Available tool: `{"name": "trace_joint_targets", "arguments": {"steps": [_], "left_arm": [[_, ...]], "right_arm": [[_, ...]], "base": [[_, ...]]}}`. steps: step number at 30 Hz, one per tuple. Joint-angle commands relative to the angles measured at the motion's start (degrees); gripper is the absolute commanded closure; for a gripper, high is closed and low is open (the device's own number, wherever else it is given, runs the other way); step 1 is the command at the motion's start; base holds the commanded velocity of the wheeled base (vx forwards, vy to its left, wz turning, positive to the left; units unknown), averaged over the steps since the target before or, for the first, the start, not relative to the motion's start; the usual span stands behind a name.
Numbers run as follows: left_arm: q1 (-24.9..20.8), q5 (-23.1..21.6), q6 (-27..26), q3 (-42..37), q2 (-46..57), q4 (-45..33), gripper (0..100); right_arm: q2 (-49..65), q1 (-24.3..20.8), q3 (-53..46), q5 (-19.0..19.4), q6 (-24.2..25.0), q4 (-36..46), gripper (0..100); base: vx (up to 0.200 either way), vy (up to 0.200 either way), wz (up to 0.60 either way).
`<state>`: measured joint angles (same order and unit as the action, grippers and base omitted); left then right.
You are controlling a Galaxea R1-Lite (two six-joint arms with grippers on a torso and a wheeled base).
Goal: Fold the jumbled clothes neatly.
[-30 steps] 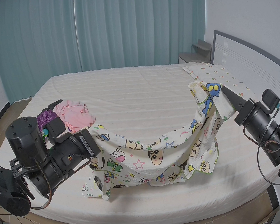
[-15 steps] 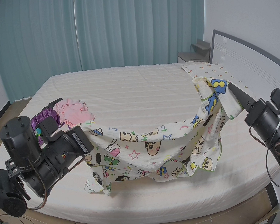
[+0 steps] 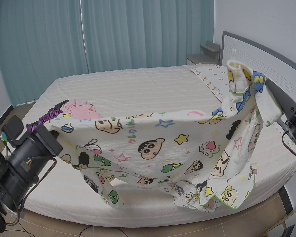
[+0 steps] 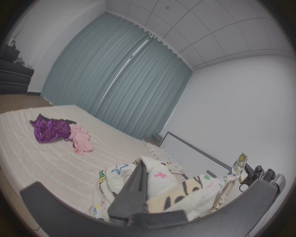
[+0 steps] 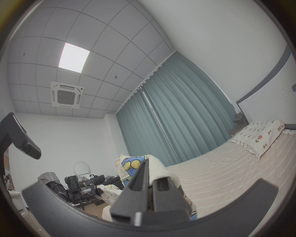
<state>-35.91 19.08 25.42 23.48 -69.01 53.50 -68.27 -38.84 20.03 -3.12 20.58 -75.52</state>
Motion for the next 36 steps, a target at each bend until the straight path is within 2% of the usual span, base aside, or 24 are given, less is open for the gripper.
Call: {"name": "trace_joint_targets", "arguments": {"steps": [1,5,14,23,28,33,36], "left_arm": [[-0.03,0.35,-3.97,-3.35,9.51,-0.15,100],[-0.12,0.35,-4.68,-4.23,11.53,-1.74,100],[-0.91,-0.18,-4.76,-3.79,20.76,-12.46,100],[-0.91,-0.36,-4.68,-4.32,21.99,-20.63,100],[-0.91,-0.27,-4.59,-4.23,21.37,-22.74,100],[-0.91,-0.27,-4.50,-4.06,19.53,-23.71,100],[-0.82,-0.27,-4.15,-3.70,16.28,-23.62,100]], "right_arm": [[4.72,-0.98,-0.17,2.07,-0.19,0.11,100],[5.51,-1.15,-0.17,2.95,-0.19,1.43,100],[10.52,-1.33,-0.43,4.00,-0.19,5.65,100],[11.23,-0.89,-0.78,4.53,-0.10,13.12,100],[10.17,2.72,0.45,4.79,-0.19,17.51,100],[7.97,3.77,0.98,5.23,-0.01,18.39,100],[4.63,7.64,2.03,6.46,-0.01,18.30,100]], "base": [[0.000,0.000,0.00],[0.000,0.000,0.00],[0.000,0.000,0.00],[0.000,0.000,0.00],[0.000,0.000,0.00],[0.000,0.000,0.00],[0.000,0.000,0.00]]}}
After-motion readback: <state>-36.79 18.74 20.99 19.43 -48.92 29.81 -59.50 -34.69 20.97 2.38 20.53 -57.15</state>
